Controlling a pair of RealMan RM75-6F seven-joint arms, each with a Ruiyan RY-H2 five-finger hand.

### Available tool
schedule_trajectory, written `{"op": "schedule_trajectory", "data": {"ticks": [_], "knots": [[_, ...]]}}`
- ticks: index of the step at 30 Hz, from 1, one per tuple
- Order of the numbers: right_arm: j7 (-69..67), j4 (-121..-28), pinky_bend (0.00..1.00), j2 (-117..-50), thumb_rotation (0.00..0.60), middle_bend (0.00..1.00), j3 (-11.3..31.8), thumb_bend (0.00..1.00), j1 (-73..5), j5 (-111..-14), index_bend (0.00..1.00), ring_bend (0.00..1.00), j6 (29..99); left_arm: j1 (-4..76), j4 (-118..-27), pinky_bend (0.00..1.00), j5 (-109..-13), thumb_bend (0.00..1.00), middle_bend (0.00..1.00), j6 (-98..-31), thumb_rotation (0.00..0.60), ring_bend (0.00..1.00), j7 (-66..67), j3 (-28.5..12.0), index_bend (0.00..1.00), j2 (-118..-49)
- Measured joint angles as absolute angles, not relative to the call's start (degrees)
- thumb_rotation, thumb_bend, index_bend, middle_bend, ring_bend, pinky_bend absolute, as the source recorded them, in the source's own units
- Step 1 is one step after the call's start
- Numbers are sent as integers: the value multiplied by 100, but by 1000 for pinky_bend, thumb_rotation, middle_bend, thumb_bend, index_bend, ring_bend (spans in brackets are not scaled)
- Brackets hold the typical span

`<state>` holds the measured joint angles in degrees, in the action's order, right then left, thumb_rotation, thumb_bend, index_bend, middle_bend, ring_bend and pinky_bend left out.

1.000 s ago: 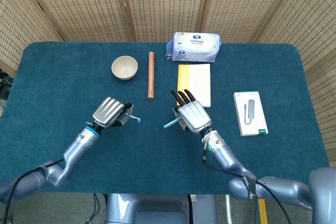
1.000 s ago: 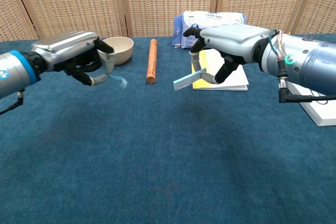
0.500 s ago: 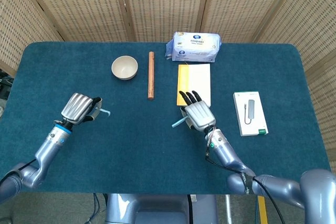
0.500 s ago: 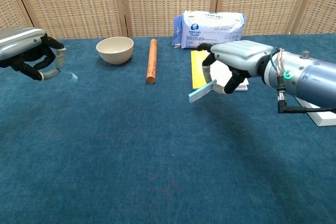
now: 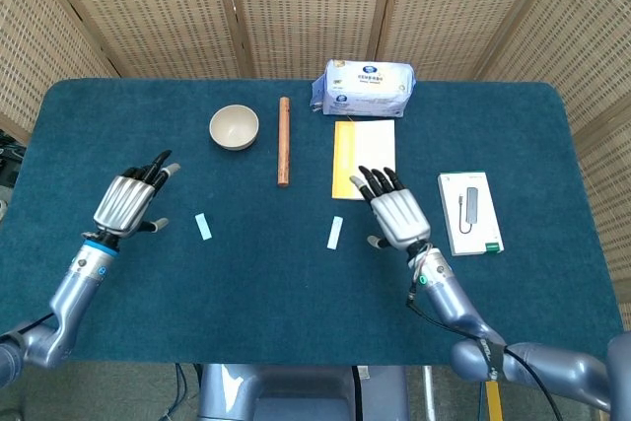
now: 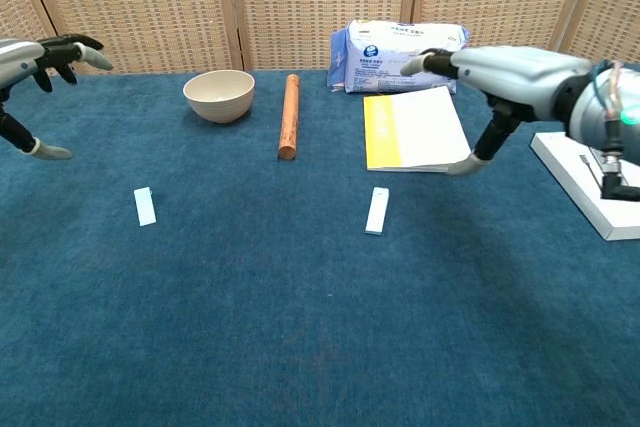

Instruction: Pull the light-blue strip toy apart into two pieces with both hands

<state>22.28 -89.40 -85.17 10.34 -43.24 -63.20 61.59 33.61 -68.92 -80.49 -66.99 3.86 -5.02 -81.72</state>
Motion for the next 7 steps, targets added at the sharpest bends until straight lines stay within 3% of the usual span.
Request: {"op": "schedule_trajectory", "data": {"ticks": [7], "knots": [[1697,-8983,0,-7917,600,0,624,0,-3552,-7358,0,0,7243,2596,-8385,0,-7384,0,0,-7334,600,0,1134,-527,0,-7417]]}}
